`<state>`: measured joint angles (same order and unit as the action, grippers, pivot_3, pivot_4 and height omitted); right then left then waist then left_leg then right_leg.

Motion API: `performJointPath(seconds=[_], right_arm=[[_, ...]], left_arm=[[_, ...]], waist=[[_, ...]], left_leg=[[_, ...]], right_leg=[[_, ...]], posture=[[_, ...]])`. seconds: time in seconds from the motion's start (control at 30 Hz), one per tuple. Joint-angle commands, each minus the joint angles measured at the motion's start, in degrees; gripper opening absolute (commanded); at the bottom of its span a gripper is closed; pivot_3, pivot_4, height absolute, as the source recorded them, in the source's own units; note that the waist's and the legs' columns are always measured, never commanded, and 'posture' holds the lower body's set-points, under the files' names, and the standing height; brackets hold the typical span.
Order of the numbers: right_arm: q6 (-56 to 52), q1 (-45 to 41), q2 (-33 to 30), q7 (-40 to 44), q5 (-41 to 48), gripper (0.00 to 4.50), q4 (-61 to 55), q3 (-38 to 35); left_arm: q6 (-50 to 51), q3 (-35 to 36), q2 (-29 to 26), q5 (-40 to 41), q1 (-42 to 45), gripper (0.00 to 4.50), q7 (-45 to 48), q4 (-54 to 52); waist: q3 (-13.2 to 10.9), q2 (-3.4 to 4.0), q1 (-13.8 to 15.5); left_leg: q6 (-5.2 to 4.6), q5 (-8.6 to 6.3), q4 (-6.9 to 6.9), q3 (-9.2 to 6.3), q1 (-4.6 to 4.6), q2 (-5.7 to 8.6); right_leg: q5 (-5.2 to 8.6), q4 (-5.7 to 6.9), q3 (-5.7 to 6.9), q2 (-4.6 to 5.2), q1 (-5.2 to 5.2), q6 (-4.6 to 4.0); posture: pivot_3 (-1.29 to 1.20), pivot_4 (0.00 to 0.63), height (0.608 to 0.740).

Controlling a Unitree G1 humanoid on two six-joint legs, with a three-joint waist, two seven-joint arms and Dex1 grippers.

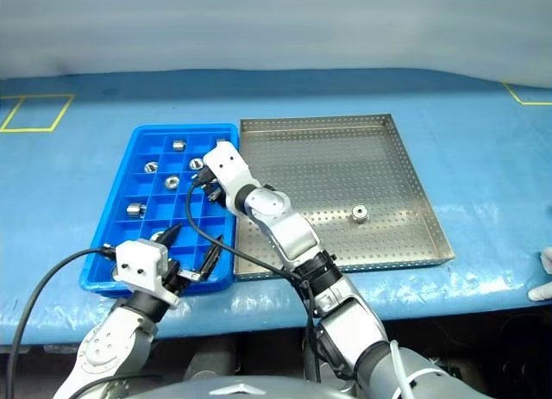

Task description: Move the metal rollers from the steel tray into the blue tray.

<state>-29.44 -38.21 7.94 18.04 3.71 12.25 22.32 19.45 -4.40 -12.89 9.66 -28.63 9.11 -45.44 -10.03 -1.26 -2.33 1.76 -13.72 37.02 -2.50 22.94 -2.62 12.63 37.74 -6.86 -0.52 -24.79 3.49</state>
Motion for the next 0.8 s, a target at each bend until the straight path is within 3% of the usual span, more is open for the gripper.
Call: performJointPath(seconds=[0.03, 0.37, 0.7, 0.8], right_arm=[[0.12, -0.98, 4.76, 1.33, 1.41, 1.71, -2.64, 1.17], [3.72, -3.48, 5.62, 2.57, 1.94, 1.71, 6.38, 1.15], [6.02, -4.02, 6.64, 4.5, 1.11, 1.71, 15.07, 2.07], [7.19, -4.96, 6.99, 2.49, 1.11, 2.74, 17.44, 0.51]], left_arm=[[-2.27, 0.78, 1.36, -1.18, -1.3, 4.5, -1.74, -3.48], [-4.57, 2.31, 3.96, -3.41, -7.18, 4.5, -4.51, -5.9], [-5.21, 0.98, 4.72, -4.41, -6.93, 4.5, -4.56, -5.15], [-5.15, 0.66, 4.91, -4.62, -6.82, 4.5, -4.4, -5.15]], waist=[[0.0, 0.0, 0.9], [0.0, 0.0, 3.6], [0.02, -0.01, 5.26], [0.04, 0.03, 5.32]], left_leg=[[0.0, 0.0, 0.01, 0.0, 0.0, 0.0], [0.0, -0.01, -0.07, 0.06, 0.05, 0.0], [0.01, -0.01, -0.07, 0.11, 0.06, -0.01], [0.01, -0.01, -0.04, 0.11, -0.08, -0.02]], right_leg=[[0.0, 0.0, 0.01, 0.0, 0.0, 0.0], [0.04, -0.06, 0.01, 0.02, -0.1, -0.05], [0.05, -0.07, 0.01, 0.03, -0.12, -0.06], [0.05, -0.06, 0.01, 0.02, -0.03, -0.06]], posture=[[0.27, 0.15, 0.74], [0.35, 0.15, 0.74], [0.36, 0.15, 0.74], [0.36, 0.15, 0.74]])
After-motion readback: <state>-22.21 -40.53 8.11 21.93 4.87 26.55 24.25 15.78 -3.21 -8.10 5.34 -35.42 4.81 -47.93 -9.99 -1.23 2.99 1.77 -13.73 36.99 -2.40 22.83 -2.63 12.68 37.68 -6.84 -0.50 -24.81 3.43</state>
